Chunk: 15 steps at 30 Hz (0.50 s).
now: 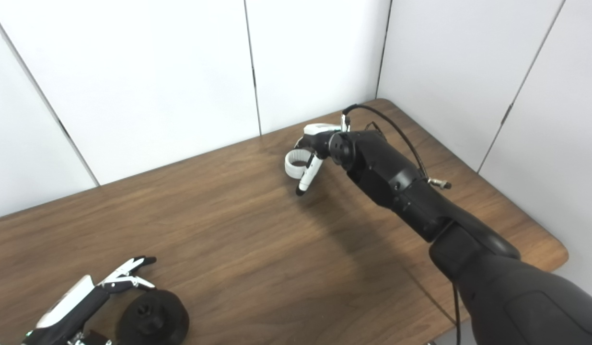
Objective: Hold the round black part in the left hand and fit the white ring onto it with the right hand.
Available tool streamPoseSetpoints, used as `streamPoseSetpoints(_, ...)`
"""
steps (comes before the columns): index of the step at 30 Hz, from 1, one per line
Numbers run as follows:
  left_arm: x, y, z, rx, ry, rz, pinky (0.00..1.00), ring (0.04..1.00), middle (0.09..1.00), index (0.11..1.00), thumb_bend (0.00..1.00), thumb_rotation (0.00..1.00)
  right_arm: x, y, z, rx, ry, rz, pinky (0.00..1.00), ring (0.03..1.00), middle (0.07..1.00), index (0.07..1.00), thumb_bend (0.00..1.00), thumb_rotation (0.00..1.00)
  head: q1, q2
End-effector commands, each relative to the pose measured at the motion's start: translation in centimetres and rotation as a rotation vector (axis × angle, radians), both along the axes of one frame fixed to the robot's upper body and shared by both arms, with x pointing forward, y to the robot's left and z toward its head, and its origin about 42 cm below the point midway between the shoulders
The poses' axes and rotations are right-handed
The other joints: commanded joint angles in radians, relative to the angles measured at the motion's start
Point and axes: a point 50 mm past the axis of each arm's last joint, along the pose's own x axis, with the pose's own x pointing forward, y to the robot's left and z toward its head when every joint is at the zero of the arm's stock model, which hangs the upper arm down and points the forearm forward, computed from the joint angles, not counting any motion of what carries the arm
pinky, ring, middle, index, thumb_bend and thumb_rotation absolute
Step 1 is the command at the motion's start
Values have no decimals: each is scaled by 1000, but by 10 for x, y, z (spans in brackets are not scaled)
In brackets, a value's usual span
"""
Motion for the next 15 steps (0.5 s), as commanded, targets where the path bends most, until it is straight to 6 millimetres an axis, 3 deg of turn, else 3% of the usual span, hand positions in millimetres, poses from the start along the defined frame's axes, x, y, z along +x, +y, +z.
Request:
streamPoseSetpoints(1,-11,12,-15,94,95,-5,935,1000,963,490,522,65,7,-4,22,-24,-82,-8,857,934,962,839,903,272,-1,0)
streamPoseSetpoints(12,-12,11,-15,89,101,-7,943,1000,963,490,522,66,6,-6,12,-46,-180,3,804,885,886,664,738,128,2,3)
streamPoseSetpoints(14,-12,11,-15,88,101,-5,945,1000,964,490,522,67,7,-6,11,-41,-201,9,799,871,860,528,564,136,2,3)
streamPoseSetpoints(15,-12,11,-15,88,100,-4,944,1000,963,490,522,66,7,-6,11,-41,-208,12,796,865,852,510,542,137,2,3)
